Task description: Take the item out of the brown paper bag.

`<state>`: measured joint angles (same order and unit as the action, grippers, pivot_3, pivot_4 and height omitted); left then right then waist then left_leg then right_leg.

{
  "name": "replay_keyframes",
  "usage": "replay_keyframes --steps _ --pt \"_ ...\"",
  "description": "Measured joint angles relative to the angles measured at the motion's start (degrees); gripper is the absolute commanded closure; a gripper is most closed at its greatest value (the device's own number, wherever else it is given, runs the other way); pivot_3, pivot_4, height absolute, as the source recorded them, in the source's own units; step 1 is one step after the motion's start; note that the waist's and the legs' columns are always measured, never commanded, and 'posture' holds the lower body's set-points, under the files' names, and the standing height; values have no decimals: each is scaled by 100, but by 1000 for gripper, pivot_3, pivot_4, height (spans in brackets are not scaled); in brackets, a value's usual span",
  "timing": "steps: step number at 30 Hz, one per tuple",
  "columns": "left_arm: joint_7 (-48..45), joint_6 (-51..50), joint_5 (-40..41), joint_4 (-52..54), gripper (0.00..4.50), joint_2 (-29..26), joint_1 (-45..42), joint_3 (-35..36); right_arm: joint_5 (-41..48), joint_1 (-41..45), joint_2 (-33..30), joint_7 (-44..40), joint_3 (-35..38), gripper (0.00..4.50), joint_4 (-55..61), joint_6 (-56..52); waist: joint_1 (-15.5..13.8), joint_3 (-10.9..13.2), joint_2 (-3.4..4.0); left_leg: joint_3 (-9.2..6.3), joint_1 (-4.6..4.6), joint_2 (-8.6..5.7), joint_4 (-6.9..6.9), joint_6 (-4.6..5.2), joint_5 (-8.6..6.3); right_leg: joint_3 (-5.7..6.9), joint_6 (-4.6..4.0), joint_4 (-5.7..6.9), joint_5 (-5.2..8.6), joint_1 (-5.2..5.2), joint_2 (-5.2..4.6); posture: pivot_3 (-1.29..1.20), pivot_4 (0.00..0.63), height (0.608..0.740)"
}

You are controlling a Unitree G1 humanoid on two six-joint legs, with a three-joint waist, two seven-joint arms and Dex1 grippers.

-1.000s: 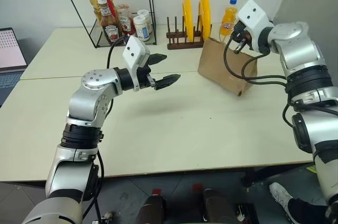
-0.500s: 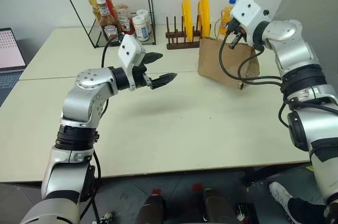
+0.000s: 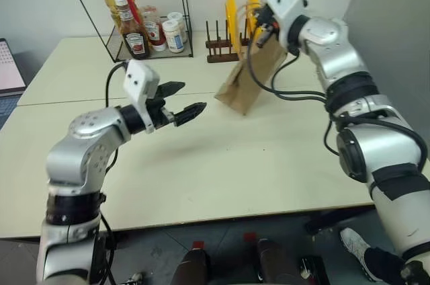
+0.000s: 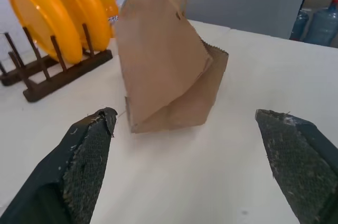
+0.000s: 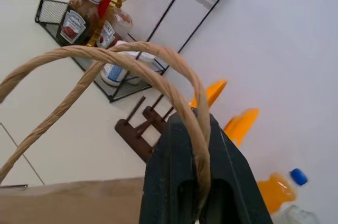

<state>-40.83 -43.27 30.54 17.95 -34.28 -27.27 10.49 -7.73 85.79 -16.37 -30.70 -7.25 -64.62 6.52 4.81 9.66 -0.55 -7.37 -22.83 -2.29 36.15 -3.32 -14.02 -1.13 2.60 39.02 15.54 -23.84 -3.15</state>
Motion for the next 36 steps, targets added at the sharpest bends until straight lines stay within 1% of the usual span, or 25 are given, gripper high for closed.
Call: replay_keyframes --steps 6,9,12,15,19,21,28,36 --pt "708 -606 546 974 0 17 708 702 -4 379 599 363 49 4473 -360 31 -4 0 0 -3 -1 1 0 -3 2 0 -1 2 -1 -2 0 0 150 740" --pt "998 -766 726 1272 0 22 1068 974 -4 508 863 535 70 4473 -486 18 -4 0 0 -2 -1 -1 -1 -3 2 1 -1 2 0 -2 0 0 150 740" --pt "1224 -790 813 1482 0 42 1370 1122 -5 630 1138 721 105 4473 -607 -48 -5 0 0 -1 -1 -2 -1 -3 2 2 -1 2 0 -2 1 0 150 740" --pt "1452 -765 868 1595 0 69 1473 1233 -5 766 1368 867 131 4473 -720 -189 -20 0 0 -3 -2 -2 -1 -4 2 5 -1 2 -1 -1 1 0 150 740" --pt "1804 -526 844 1658 0 206 1698 1513 -3 836 1568 1047 176 4473 -780 -326 -21 0 -1 -2 -1 -3 -1 -4 2 4 -2 0 0 0 1 0 150 740" --pt "1902 -506 874 1794 0 226 1868 1566 0 835 1680 1106 232 4473 -802 -372 -19 0 -1 -2 -1 -2 -2 -4 2 3 -2 1 0 -1 1 0 150 740" --pt "2078 -498 995 1980 0 256 1882 1565 43 835 2121 1192 380 4473 -834 -493 -19 -1 -1 -2 -1 -3 -2 -4 2 5 -2 2 0 0 3 0 150 740" --pt "2165 -485 1000 1980 0 251 1881 1564 15 760 2299 1320 375 4473 -1003 -642 -19 -1 -1 -1 -1 -3 -2 -4 2 6 -2 2 0 0 4 0 150 740"
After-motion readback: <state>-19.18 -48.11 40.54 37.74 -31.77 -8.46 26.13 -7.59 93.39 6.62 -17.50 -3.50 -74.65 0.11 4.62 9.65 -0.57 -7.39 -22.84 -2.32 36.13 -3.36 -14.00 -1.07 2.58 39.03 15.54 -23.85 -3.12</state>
